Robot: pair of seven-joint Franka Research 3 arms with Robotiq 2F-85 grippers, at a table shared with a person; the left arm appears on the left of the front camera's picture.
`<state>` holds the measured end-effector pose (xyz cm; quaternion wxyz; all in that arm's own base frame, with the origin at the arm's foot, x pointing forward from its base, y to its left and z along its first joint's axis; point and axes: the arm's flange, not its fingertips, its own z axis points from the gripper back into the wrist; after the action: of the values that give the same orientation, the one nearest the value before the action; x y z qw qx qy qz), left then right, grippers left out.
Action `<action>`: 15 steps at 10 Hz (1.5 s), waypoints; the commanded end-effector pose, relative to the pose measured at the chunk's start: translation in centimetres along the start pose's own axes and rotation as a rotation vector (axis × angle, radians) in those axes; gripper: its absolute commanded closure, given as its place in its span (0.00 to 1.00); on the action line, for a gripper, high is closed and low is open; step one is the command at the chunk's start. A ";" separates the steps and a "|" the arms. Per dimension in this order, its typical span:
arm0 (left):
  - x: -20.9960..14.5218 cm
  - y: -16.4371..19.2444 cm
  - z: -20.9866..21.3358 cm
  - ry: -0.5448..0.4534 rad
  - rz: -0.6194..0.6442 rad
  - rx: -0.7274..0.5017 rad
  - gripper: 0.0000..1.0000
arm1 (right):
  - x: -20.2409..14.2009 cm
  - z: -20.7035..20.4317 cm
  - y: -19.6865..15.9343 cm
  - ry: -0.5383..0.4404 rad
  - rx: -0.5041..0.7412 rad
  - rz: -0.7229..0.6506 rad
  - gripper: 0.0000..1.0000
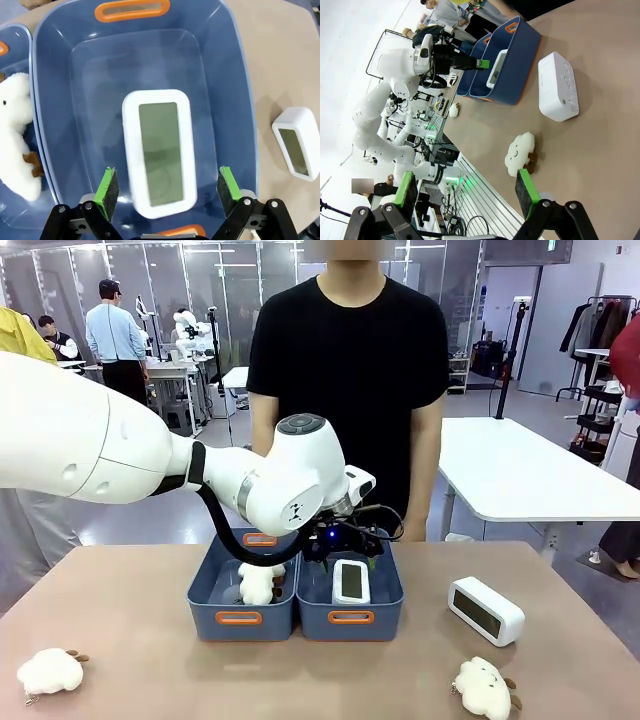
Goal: Sort the digital clocks into the basket.
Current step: Pick up the Digital clock from the table and place it into the empty Plastic storage basket.
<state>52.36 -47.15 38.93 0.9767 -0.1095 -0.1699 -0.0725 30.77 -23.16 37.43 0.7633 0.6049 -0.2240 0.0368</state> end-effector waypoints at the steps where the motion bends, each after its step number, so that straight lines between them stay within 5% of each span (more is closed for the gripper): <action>1: -0.1 -0.1 0.4 0.008 0.022 0.018 0.00 | 0.0 0.0 0.1 -0.006 0.010 0.008 0.00; 3: -0.2 0.5 0.7 0.007 0.023 0.012 0.00 | 0.0 0.0 0.1 -0.006 0.010 0.008 0.00; 5: -0.7 1.8 2.1 0.112 -0.056 -0.020 0.00 | 0.0 0.0 0.1 -0.006 0.010 0.008 0.00; 11: -0.6 10.8 11.4 0.213 -0.239 -0.159 0.00 | 0.0 0.0 0.1 -0.006 0.010 0.008 0.00; 15: -2.0 19.5 18.1 0.208 -0.191 -0.348 0.00 | 0.0 0.0 0.1 -0.006 0.010 0.008 0.00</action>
<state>49.70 -28.08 50.46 0.9526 -0.2162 -0.0716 -0.2019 30.75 -23.19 37.45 0.7633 0.6047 -0.2244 0.0366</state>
